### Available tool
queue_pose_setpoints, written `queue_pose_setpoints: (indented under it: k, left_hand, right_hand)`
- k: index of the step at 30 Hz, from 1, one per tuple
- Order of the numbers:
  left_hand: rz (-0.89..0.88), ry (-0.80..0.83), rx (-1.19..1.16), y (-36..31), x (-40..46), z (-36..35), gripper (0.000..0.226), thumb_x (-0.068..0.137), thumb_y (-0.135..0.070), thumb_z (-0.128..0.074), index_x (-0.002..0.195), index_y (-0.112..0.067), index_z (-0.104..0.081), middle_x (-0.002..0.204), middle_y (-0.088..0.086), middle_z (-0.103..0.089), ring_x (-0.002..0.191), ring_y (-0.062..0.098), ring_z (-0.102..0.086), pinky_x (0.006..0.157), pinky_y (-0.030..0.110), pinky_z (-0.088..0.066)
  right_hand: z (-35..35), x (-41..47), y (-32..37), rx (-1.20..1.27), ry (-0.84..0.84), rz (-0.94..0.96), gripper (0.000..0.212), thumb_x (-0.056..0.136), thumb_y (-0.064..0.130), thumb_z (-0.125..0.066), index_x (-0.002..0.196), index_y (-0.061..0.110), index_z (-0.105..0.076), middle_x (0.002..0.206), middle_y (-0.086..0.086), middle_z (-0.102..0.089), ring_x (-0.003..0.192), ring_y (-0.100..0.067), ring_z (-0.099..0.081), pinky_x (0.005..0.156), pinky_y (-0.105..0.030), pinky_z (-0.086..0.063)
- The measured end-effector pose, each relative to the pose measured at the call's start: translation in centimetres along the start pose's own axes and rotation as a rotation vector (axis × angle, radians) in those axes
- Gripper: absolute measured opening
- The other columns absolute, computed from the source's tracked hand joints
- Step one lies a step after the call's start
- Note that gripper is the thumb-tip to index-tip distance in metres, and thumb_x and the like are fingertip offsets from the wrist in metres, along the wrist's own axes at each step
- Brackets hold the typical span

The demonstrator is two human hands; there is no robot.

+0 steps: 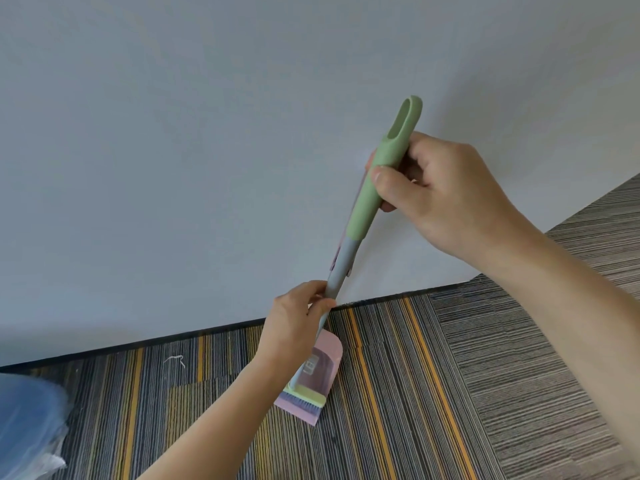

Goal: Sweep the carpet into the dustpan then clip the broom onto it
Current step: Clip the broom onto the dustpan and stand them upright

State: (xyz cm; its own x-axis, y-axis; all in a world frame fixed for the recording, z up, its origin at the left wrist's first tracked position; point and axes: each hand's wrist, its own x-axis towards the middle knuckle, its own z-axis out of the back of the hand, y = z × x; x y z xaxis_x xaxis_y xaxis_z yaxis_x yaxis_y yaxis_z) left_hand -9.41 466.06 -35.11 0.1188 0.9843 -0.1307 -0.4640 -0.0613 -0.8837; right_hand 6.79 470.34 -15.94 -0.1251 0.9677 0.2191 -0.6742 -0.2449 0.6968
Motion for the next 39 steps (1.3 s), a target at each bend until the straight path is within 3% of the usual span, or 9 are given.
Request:
queue_pose_setpoints:
  k: [4, 9, 16, 20, 23, 29, 31, 34, 39]
  left_hand:
    - [-0.007, -0.009, -0.012, 0.0, 0.1, -0.3, 0.014, 0.090, -0.016, -0.063, 0.099, -0.023, -0.071, 0.089, -0.013, -0.071, 0.084, 0.003, -0.065, 0.066, 0.007, -0.045]
    - [-0.014, -0.009, -0.005, -0.1, 0.1, -0.5, 0.015, 0.092, -0.014, -0.061, 0.100, -0.022, -0.070, 0.088, -0.010, -0.071, 0.085, -0.002, -0.064, 0.064, 0.005, -0.043]
    - [-0.068, -0.053, 0.045, -0.1, -0.1, -1.2, 0.015, 0.093, -0.009, -0.057, 0.098, -0.016, -0.069, 0.075, -0.010, -0.065, 0.062, -0.008, -0.053, 0.054, 0.006, -0.036]
    - [-0.088, -0.121, 0.084, 0.2, -0.5, -1.6, 0.012, 0.093, -0.009, -0.057, 0.094, -0.013, -0.069, 0.075, -0.007, -0.063, 0.060, 0.002, -0.053, 0.056, 0.018, -0.043]
    - [-0.078, -0.151, 0.086, 0.3, -0.9, -2.0, 0.011, 0.093, -0.011, -0.057, 0.094, -0.014, -0.068, 0.080, -0.005, -0.065, 0.067, 0.012, -0.057, 0.061, 0.034, -0.050]
    - [-0.099, -0.095, 0.057, 0.4, -0.4, -1.7, 0.017, 0.095, -0.014, -0.056, 0.108, -0.013, -0.067, 0.098, -0.001, -0.069, 0.083, 0.017, -0.065, 0.071, 0.032, -0.052]
    - [-0.100, -0.050, 0.030, 0.3, -0.1, -1.6, 0.022, 0.096, -0.015, -0.055, 0.117, -0.014, -0.064, 0.108, -0.001, -0.068, 0.093, 0.018, -0.065, 0.081, 0.034, -0.052]
    - [-0.095, -0.020, -0.052, 0.2, 0.4, -1.7, 0.030, 0.095, -0.019, -0.058, 0.125, -0.016, -0.058, 0.116, -0.004, -0.064, 0.105, 0.014, -0.061, 0.092, 0.035, -0.051]
    - [-0.107, -0.010, -0.108, 0.4, 1.1, -1.8, 0.049, 0.085, -0.028, -0.070, 0.130, -0.024, -0.049, 0.123, -0.009, -0.059, 0.111, 0.000, -0.053, 0.085, 0.015, -0.042]
  right_hand:
    - [-0.1, -0.1, -0.1, -0.004, -0.011, 0.008, 0.034, 0.082, 0.034, -0.054, 0.094, 0.005, -0.067, 0.079, -0.019, -0.070, 0.072, -0.036, -0.067, 0.067, -0.046, -0.053]
    - [-0.4, -0.4, -0.4, -0.013, -0.017, 0.016, 0.027, 0.085, 0.033, -0.055, 0.095, 0.011, -0.066, 0.077, -0.014, -0.070, 0.068, -0.031, -0.067, 0.066, -0.043, -0.053]
    - [-0.6, -0.6, -0.6, -0.039, 0.049, 0.040, 0.028, 0.085, 0.035, -0.054, 0.094, 0.010, -0.064, 0.081, -0.013, -0.070, 0.073, -0.029, -0.067, 0.070, -0.042, -0.051]
    - [-0.1, -0.4, -0.7, -0.015, 0.123, 0.033, 0.018, 0.090, 0.029, -0.057, 0.098, 0.014, -0.064, 0.087, -0.010, -0.071, 0.081, -0.027, -0.068, 0.076, -0.038, -0.051]
    - [0.3, 0.1, -0.7, 0.021, 0.198, 0.008, 0.007, 0.092, 0.024, -0.058, 0.098, 0.023, -0.062, 0.091, 0.005, -0.069, 0.085, -0.015, -0.067, 0.078, -0.025, -0.051]
    - [-0.5, -0.6, -1.2, 0.035, 0.117, -0.009, 0.028, 0.083, 0.034, -0.057, 0.102, 0.015, -0.067, 0.086, 0.009, -0.066, 0.077, 0.004, -0.062, 0.067, -0.010, -0.048]
    - [-1.2, -1.4, -1.9, 0.006, 0.043, 0.022, 0.034, 0.084, 0.035, -0.062, 0.109, 0.013, -0.065, 0.097, 0.004, -0.065, 0.088, 0.003, -0.061, 0.072, -0.018, -0.052]
    - [-2.1, -2.5, -3.0, -0.022, -0.096, 0.031, 0.045, 0.082, 0.043, -0.065, 0.117, 0.016, -0.058, 0.114, 0.006, -0.058, 0.105, -0.012, -0.058, 0.081, -0.037, -0.054]
    - [-3.2, -3.6, -4.1, 0.046, -0.161, -0.053, 0.065, 0.076, 0.052, -0.068, 0.131, 0.024, -0.048, 0.133, 0.007, -0.045, 0.114, -0.014, -0.053, 0.087, -0.033, -0.051]
